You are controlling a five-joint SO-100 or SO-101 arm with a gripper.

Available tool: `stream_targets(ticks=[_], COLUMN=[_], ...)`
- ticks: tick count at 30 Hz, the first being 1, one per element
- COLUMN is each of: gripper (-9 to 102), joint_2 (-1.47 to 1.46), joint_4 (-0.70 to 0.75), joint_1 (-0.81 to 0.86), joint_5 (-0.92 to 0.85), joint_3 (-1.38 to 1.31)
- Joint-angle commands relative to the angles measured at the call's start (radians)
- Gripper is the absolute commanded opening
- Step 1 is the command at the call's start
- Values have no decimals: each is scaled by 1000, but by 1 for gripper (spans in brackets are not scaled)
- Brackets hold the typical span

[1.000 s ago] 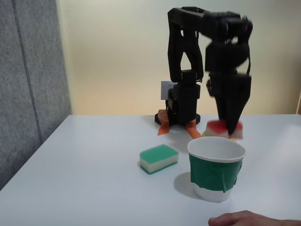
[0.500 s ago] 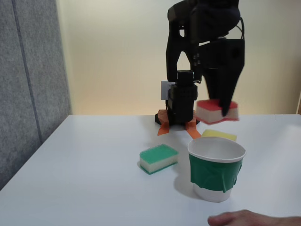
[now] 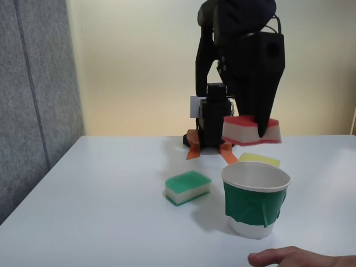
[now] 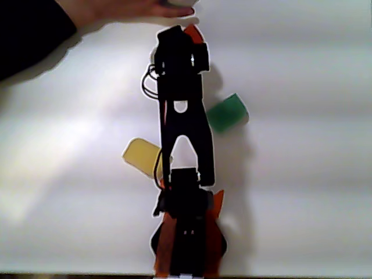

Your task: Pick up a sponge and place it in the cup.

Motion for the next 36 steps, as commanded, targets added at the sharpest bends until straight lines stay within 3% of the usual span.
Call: stream_targets(ticks=[1,11,20,27,32,36], gripper=[0,3,32,45,35,12], joint_2=[11,43,72,69,80,130], joint_4=[-12,-118,-178,-221,-210,-152], joint_1=[-29,-57,-46,-32,-34,-55], joint_5=[-8,20,-43,-129,-103,21], joint_3=[-37,84,135,133,146,178])
